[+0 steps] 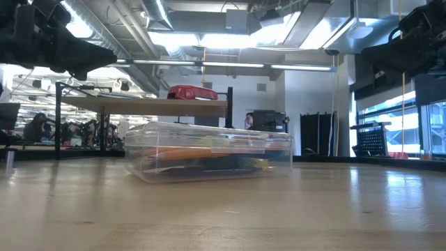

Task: Pack school essentials
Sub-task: Return to Home Position

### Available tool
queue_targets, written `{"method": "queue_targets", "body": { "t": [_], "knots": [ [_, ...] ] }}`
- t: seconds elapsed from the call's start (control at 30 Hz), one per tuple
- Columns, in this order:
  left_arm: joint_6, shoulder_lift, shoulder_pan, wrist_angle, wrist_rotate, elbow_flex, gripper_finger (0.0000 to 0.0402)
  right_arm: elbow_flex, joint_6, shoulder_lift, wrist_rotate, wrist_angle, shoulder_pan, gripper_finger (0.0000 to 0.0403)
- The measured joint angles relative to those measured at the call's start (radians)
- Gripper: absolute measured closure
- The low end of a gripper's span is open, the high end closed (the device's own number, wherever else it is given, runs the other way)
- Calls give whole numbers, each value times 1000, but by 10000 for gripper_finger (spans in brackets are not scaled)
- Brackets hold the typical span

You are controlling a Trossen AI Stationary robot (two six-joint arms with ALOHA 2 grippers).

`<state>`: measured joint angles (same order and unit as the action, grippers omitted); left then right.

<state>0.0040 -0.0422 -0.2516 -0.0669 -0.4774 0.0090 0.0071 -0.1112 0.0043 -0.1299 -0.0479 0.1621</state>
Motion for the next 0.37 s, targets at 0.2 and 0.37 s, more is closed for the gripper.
{"method": "queue_targets", "body": {
  "t": [0.2, 0.37],
  "knots": [
    [0, 0, 0, 0, 0, 0, 314, 0, 0, 0, 0, 0, 0, 389],
    [0, 0, 0, 0, 0, 0, 315, 0, 0, 0, 0, 0, 0, 389]
  ]
}}
